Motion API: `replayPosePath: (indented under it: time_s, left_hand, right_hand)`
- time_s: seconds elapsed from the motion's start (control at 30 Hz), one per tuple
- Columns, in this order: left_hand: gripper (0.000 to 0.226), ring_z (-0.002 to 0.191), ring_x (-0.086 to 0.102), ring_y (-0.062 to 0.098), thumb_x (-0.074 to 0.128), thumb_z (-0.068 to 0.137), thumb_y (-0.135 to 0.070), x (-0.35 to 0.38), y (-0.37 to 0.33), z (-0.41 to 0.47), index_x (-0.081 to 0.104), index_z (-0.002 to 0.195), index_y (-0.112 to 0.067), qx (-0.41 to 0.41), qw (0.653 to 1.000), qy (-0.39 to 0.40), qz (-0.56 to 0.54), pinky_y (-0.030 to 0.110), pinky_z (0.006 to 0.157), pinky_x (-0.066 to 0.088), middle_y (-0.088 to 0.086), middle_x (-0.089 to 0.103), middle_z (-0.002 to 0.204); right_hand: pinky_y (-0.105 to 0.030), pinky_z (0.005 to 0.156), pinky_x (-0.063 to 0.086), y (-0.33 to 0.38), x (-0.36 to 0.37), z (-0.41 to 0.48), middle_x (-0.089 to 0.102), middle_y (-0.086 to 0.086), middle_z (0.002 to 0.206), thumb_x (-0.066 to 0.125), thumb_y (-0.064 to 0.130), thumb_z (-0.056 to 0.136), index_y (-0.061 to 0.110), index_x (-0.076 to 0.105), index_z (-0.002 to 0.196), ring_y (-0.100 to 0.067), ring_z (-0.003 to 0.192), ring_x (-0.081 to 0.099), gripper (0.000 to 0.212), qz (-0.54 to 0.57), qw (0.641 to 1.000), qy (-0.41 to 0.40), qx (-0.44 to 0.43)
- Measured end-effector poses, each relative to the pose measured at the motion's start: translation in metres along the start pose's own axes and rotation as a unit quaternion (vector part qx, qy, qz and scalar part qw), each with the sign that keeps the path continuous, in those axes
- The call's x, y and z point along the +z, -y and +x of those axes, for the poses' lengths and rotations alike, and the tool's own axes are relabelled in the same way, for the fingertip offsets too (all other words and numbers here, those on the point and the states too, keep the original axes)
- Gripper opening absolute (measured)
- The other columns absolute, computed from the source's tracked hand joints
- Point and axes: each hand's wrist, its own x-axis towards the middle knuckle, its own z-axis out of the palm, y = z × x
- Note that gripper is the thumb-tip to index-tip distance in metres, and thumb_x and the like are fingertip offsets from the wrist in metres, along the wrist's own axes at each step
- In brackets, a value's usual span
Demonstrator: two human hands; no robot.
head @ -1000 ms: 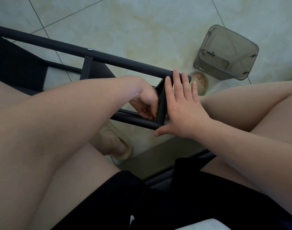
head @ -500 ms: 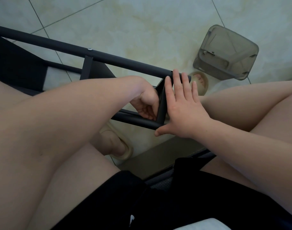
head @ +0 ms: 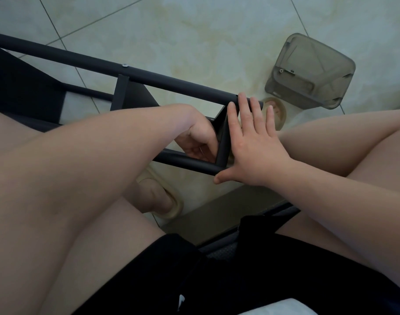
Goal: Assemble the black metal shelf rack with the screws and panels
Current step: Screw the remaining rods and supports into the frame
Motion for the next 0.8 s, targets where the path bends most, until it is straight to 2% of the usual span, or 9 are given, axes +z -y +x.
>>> replayPosePath:
  time_s: [0.07,0.2,0.33,0.57,0.7,0.8]
  left_hand:
    - [0.010,0.067,0.066,0.009,0.064,0.093,-0.008,-0.0006,0.0002,0.0005,0.069,0.100,-0.011,-0.008,1.000,-0.013,0.005,0.021,0.065,0.053,0.001,0.070,0.078]
    - [0.024,0.078,0.065,0.015,0.064,0.091,-0.004,0.0003,-0.0018,0.0039,0.067,0.114,-0.003,-0.011,1.000,-0.022,-0.002,0.025,0.077,0.053,0.007,0.069,0.087]
    - [0.024,0.082,0.062,0.017,0.061,0.092,0.000,0.0021,-0.0032,0.0023,0.066,0.115,-0.001,-0.005,1.000,-0.023,-0.004,0.027,0.083,0.052,0.010,0.066,0.091]
    - [0.025,0.078,0.063,0.017,0.058,0.092,0.003,0.0035,-0.0019,0.0030,0.063,0.116,0.000,0.005,1.000,-0.019,-0.010,0.026,0.079,0.052,0.010,0.065,0.089]
    - [0.030,0.079,0.064,0.018,0.058,0.091,0.005,0.0028,-0.0009,0.0053,0.063,0.120,0.003,0.014,1.000,-0.015,-0.011,0.028,0.081,0.054,0.014,0.065,0.098]
    - [0.025,0.078,0.067,0.018,0.059,0.090,0.008,0.0022,-0.0004,0.0052,0.066,0.113,0.001,0.023,1.000,-0.011,-0.018,0.027,0.076,0.057,0.014,0.067,0.097]
  right_hand:
    - [-0.056,0.118,-0.019,0.0012,0.0006,-0.0010,-0.034,-0.020,0.161,0.068,0.089,0.057,0.004,-0.025,0.155,-0.040,0.150,-0.029,0.160,0.002,1.000,0.001,-0.002]
    - [-0.057,0.119,-0.017,0.0031,0.0024,-0.0028,-0.034,-0.021,0.161,0.068,0.089,0.057,0.004,-0.025,0.155,-0.041,0.150,-0.029,0.160,-0.001,1.000,0.001,-0.004]
    - [-0.057,0.119,-0.017,0.0023,0.0022,-0.0023,-0.034,-0.020,0.161,0.067,0.090,0.056,0.005,-0.026,0.155,-0.040,0.150,-0.029,0.160,0.002,1.000,0.000,-0.003]
    - [-0.056,0.118,-0.019,0.0021,0.0026,-0.0027,-0.035,-0.020,0.161,0.066,0.091,0.057,0.005,-0.027,0.155,-0.040,0.150,-0.031,0.160,0.002,1.000,0.000,-0.004]
    - [-0.055,0.118,-0.020,0.0019,0.0021,-0.0029,-0.035,-0.020,0.161,0.067,0.090,0.057,0.005,-0.026,0.155,-0.040,0.149,-0.031,0.159,0.004,1.000,0.002,-0.004]
    - [-0.055,0.118,-0.020,0.0023,0.0023,-0.0031,-0.035,-0.020,0.161,0.067,0.090,0.057,0.005,-0.026,0.155,-0.039,0.150,-0.031,0.159,0.005,1.000,0.003,-0.003]
